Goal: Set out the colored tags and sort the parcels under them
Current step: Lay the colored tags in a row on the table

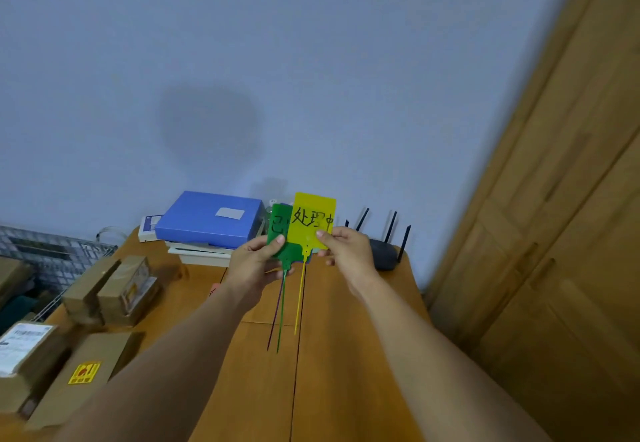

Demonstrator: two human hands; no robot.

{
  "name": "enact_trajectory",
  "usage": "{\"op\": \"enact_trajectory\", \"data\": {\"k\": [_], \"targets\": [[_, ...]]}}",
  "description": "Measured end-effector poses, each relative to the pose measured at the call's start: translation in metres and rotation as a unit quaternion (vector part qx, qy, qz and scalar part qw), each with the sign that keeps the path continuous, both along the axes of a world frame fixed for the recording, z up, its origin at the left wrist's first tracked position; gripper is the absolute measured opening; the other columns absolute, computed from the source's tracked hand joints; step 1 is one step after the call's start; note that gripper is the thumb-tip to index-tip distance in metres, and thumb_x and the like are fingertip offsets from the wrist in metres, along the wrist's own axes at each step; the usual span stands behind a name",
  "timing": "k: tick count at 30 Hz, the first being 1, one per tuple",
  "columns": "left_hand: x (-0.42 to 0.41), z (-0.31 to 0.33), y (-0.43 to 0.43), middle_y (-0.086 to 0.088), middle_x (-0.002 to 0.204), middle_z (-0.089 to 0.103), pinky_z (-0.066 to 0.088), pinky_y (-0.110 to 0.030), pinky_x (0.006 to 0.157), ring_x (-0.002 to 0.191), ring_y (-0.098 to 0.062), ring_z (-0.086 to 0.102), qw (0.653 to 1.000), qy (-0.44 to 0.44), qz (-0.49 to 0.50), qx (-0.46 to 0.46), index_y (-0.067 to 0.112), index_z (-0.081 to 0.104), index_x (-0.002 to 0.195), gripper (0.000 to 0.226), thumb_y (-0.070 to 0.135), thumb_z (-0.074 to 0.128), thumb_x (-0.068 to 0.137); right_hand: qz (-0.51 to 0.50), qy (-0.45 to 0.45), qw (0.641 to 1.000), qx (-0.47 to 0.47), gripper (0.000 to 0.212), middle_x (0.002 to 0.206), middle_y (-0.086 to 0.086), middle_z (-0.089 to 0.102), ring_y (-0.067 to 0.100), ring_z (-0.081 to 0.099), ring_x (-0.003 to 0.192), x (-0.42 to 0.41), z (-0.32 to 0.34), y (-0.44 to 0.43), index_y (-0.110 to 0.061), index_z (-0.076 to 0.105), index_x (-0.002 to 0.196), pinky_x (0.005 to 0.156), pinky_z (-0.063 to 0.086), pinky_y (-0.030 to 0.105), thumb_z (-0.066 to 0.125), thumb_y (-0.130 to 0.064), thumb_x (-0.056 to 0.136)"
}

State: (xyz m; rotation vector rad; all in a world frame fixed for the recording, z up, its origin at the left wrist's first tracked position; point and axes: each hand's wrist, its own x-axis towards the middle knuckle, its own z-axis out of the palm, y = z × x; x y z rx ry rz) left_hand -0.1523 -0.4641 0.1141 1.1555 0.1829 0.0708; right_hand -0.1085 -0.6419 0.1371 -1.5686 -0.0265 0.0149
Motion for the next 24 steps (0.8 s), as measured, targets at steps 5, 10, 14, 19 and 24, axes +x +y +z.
{"op": "enact_trajectory", "data": {"k": [5,10,14,19,24], "targets": [[0.005,-0.023,0.007,-0.018,0.094,0.078,0.066,-0.040,0.064,0.078,-0.031,0.075,0.999,0.031,0.044,0.002,0.004,0.072,0.107,0.017,0.014,0.072,0.093,-0.038,0.047,0.995,0.078,0.010,0.087,0.008,0.066,0.014,0.063,0.059,0.019,-0.026,-0.017,-0.011,0.064,0.096,0.048,0.050,0.023,0.072,-0.013,0.092],[0.005,-0.061,0.017,-0.019,0.092,0.077,0.065,-0.041,0.065,0.077,-0.032,0.074,0.996,0.061,0.058,0.011,0.000,0.071,0.106,0.019,0.015,0.071,0.094,-0.060,0.116,0.987,0.089,0.046,0.115,0.022,0.067,0.016,0.063,0.060,0.037,-0.092,-0.020,0.006,0.057,0.129,0.049,0.054,0.023,0.074,-0.013,0.091],[0.004,-0.088,0.030,-0.024,0.097,0.075,0.065,-0.041,0.064,0.080,-0.034,0.073,0.994,0.081,0.075,0.010,-0.001,0.071,0.103,0.019,0.015,0.072,0.093,-0.049,0.181,0.979,0.075,0.055,0.117,0.021,0.067,0.019,0.067,0.066,0.053,-0.152,-0.012,0.003,0.051,0.137,0.050,0.055,0.024,0.075,-0.014,0.091],[0.010,-0.121,0.057,-0.025,0.100,0.075,0.065,-0.040,0.060,0.078,-0.033,0.074,0.990,0.093,0.103,0.000,-0.001,0.072,0.106,0.022,0.015,0.072,0.091,-0.028,0.245,0.968,0.050,0.050,0.106,0.017,0.070,0.021,0.067,0.067,0.074,-0.218,0.013,0.002,0.053,0.133,0.053,0.056,0.027,0.075,-0.013,0.090],[0.021,-0.160,0.071,-0.024,0.104,0.075,0.065,-0.040,0.062,0.081,-0.033,0.074,0.988,0.100,0.119,-0.016,-0.002,0.071,0.112,0.034,0.019,0.074,0.086,-0.014,0.282,0.959,0.027,0.054,0.109,0.018,0.069,0.022,0.069,0.068,0.096,-0.276,0.036,0.001,0.051,0.136,0.055,0.057,0.029,0.075,-0.014,0.090]]}}
